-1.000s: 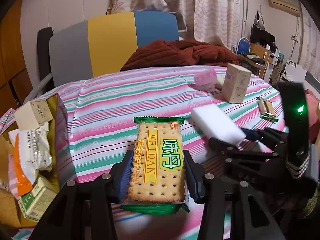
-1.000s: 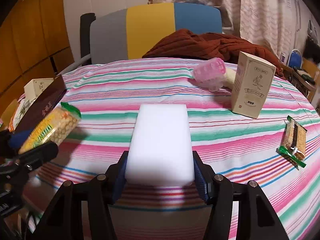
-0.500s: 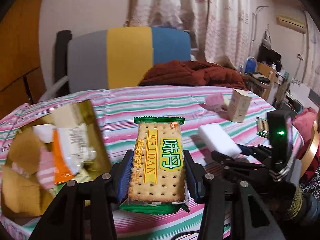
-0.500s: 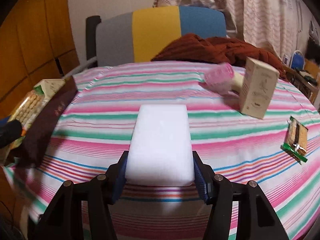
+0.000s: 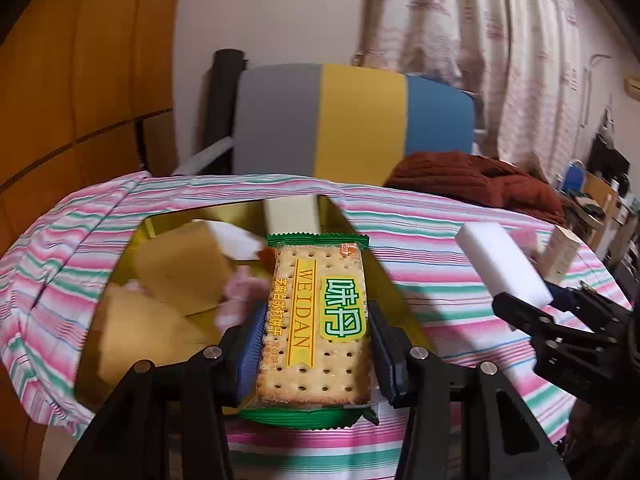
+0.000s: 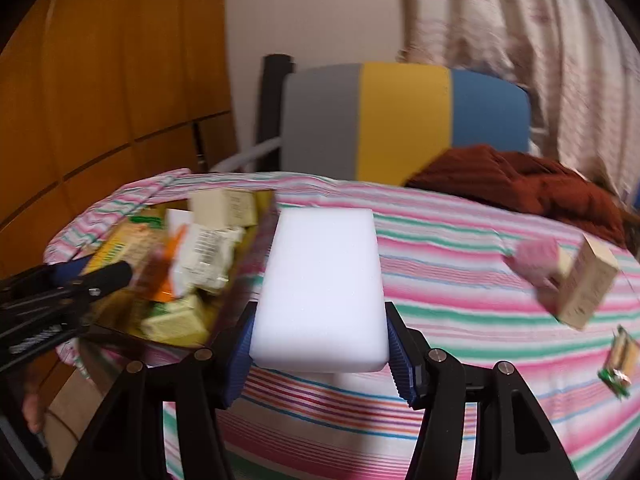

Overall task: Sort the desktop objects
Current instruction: 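Carry the cracker pack and foam block over the gold tray and open both grippers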

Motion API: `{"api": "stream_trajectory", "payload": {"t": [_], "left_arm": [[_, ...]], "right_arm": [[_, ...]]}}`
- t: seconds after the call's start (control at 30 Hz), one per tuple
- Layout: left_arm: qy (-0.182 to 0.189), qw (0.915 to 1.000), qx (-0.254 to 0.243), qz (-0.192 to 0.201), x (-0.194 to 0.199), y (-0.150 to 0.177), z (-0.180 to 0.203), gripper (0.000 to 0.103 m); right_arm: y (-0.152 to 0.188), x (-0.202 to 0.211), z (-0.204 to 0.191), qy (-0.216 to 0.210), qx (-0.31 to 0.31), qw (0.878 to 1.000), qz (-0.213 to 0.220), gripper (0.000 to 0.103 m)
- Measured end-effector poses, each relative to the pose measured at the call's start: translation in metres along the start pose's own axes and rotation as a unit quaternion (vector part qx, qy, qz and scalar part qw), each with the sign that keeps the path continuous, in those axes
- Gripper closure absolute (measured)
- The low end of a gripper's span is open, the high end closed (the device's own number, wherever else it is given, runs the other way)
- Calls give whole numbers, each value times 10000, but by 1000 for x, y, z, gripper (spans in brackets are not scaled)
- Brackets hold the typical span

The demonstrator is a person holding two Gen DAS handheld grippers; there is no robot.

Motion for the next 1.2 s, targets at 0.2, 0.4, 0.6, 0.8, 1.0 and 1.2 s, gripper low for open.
{"api": "stream_trajectory", "payload": {"t": [0.2, 0.4, 0.6, 0.8, 1.0, 1.2], "left_arm": [[-371, 9990, 217, 87, 6, -2, -36, 54], [-525, 9978, 402, 36, 5, -3, -63, 54], [-650, 9969, 446, -20, -2, -13, -82, 54], [-594, 9967, 552, -100, -12, -17, -96, 50], [-529, 9967, 614, -50, -11, -15, -99, 47], [-410, 9964, 736, 57, -1, -12, -104, 47]], "right_arm": [[-20, -6, -48, -358, 356, 9987, 111, 44], [-37, -23, -94, -744, 609, 9953, 68, 44], [-47, -49, -120, -916, 639, 9937, -131, 44], [-47, -69, -131, -969, 701, 9920, -403, 43], [-43, -78, -136, -1093, 673, 9902, -560, 42], [-37, -73, -140, -1279, 575, 9882, -610, 41]]}}
Point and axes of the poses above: each gripper's, at about its wrist camera, not at the fingertips, and x roughly against the way its jaws point, z to its right, y to its underside, the point moved 9 cm from there along -x, roughly the way its jaws point, and after that the axes turned 9 degrees about y, right-handed, at the moved point
